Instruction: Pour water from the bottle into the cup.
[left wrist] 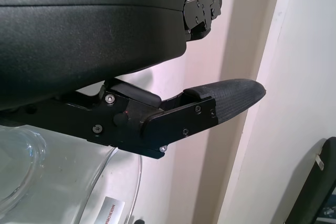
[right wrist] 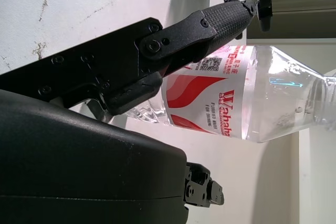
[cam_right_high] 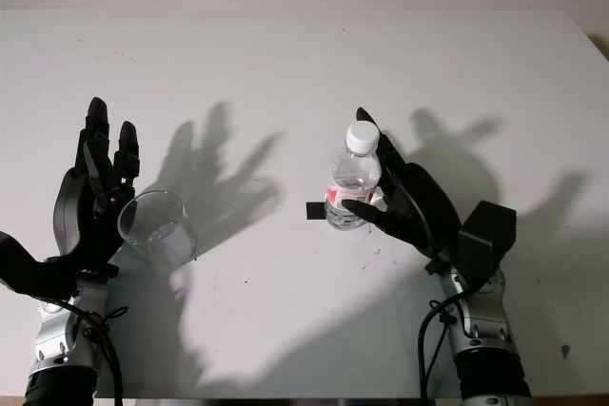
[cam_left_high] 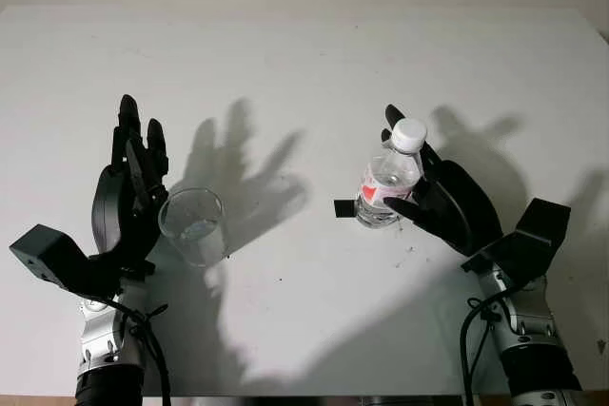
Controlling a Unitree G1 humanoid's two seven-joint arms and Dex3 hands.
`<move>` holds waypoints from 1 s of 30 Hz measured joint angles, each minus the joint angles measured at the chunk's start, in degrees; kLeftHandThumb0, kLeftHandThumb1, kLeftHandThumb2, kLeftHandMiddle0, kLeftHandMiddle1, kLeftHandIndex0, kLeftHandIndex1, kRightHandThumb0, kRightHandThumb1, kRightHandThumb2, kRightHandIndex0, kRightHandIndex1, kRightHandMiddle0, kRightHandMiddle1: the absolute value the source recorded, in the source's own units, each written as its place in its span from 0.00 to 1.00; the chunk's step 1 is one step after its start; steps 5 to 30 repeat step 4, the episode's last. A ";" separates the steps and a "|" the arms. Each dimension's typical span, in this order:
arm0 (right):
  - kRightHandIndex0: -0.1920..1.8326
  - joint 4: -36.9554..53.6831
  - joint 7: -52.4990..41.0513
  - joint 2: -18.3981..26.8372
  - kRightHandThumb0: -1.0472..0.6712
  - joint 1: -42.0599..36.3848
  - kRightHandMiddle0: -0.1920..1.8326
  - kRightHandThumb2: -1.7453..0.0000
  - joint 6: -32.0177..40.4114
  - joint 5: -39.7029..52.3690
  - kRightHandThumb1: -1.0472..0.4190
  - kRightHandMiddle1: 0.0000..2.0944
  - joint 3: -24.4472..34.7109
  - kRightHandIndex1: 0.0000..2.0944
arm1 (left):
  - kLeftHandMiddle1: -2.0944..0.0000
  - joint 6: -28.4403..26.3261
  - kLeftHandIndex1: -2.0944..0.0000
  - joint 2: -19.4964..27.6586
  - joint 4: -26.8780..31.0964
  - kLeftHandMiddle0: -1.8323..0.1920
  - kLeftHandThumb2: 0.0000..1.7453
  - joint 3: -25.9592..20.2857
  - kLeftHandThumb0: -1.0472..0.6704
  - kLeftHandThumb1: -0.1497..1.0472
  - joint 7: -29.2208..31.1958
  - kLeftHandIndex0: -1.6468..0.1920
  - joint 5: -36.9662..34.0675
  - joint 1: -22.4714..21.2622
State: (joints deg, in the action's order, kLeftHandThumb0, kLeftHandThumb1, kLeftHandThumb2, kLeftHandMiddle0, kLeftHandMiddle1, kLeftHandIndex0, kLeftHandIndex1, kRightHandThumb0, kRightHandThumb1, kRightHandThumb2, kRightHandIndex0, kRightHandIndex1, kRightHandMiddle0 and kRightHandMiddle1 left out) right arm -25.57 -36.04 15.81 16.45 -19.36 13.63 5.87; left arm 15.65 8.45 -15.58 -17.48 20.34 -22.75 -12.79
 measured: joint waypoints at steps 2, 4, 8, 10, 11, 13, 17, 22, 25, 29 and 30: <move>0.00 -1.01 -0.08 -0.39 0.06 0.49 0.00 0.97 -1.12 0.29 0.08 0.00 0.04 0.00 | 1.00 0.00 1.00 0.00 0.00 1.00 0.41 0.00 0.17 1.00 -0.29 1.00 0.04 -0.01; 0.00 -1.77 -0.17 -0.80 0.05 0.91 0.00 0.97 -2.00 0.43 0.07 0.00 0.05 0.00 | 1.00 0.00 1.00 0.00 -0.02 1.00 0.41 0.01 0.17 1.00 -0.27 1.00 0.04 -0.02; 0.00 -1.77 -0.17 -0.80 0.05 0.91 0.00 0.97 -2.00 0.43 0.07 0.00 0.05 0.00 | 1.00 0.00 1.00 0.00 -0.02 1.00 0.41 0.01 0.17 1.00 -0.27 1.00 0.04 -0.02; 0.00 -1.77 -0.17 -0.80 0.05 0.91 0.00 0.97 -2.00 0.43 0.07 0.00 0.05 0.00 | 1.00 0.00 1.00 0.00 -0.02 1.00 0.41 0.01 0.17 1.00 -0.27 1.00 0.04 -0.02; 0.00 -1.77 -0.17 -0.80 0.05 0.91 0.00 0.97 -2.00 0.43 0.07 0.00 0.05 0.00 | 1.00 0.00 1.00 0.00 -0.02 1.00 0.41 0.01 0.17 1.00 -0.27 1.00 0.04 -0.02; 0.00 -1.77 -0.17 -0.80 0.05 0.91 0.00 0.97 -2.00 0.43 0.07 0.00 0.05 0.00 | 1.00 0.00 1.00 0.00 -0.02 1.00 0.41 0.01 0.17 1.00 -0.27 1.00 0.04 -0.02; 0.00 -1.77 -0.17 -0.80 0.05 0.91 0.00 0.97 -2.00 0.43 0.07 0.00 0.05 0.00 | 1.00 0.00 1.00 0.00 -0.02 1.00 0.41 0.01 0.17 1.00 -0.27 1.00 0.04 -0.02; 0.00 -1.77 -0.17 -0.80 0.05 0.91 0.00 0.97 -2.00 0.43 0.07 0.00 0.05 0.00 | 1.00 0.00 1.00 0.00 -0.02 1.00 0.41 0.01 0.17 1.00 -0.27 1.00 0.04 -0.02; 0.00 -1.77 -0.17 -0.80 0.05 0.91 0.00 0.97 -2.00 0.43 0.07 0.00 0.05 0.00 | 1.00 0.00 1.00 0.00 -0.02 1.00 0.41 0.01 0.17 1.00 -0.27 1.00 0.04 -0.02; 0.00 -1.77 -0.17 -0.80 0.05 0.91 0.00 0.97 -2.00 0.43 0.07 0.00 0.05 0.00 | 1.00 0.00 1.00 0.00 -0.02 1.00 0.41 0.01 0.17 1.00 -0.27 1.00 0.04 -0.02; 0.00 -1.77 -0.17 -0.80 0.05 0.91 0.00 0.97 -2.00 0.43 0.07 0.00 0.05 0.00 | 1.00 0.00 1.00 0.00 -0.02 1.00 0.41 0.01 0.17 1.00 -0.27 1.00 0.04 -0.02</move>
